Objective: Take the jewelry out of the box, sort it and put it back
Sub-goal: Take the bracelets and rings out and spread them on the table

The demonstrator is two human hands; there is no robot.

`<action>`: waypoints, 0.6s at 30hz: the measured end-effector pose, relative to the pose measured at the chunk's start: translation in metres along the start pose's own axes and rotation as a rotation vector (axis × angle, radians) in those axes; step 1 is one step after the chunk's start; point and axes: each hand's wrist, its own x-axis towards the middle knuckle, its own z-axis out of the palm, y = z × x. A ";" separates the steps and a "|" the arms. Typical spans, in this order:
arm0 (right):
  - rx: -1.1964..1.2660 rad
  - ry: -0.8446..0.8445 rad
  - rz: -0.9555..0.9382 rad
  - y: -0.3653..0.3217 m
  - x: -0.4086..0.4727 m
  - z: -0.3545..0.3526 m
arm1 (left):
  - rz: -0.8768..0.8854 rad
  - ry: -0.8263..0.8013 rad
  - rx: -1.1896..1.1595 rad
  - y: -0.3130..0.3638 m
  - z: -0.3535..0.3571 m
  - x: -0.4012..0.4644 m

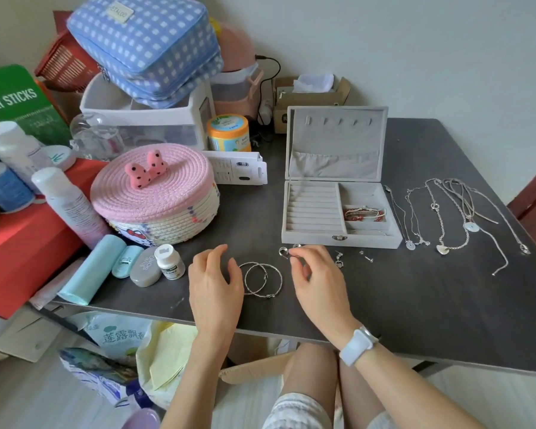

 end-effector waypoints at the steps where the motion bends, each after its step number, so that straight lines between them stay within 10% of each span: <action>1: -0.015 0.034 -0.021 0.005 0.004 -0.008 | 0.045 0.017 -0.006 0.005 0.001 0.002; 10: -0.424 -0.017 0.029 0.086 0.093 -0.081 | 0.454 -0.315 0.176 0.088 0.067 0.027; 18: -0.612 -0.357 -0.006 0.105 0.134 -0.089 | 0.359 -0.534 0.478 0.096 0.103 0.031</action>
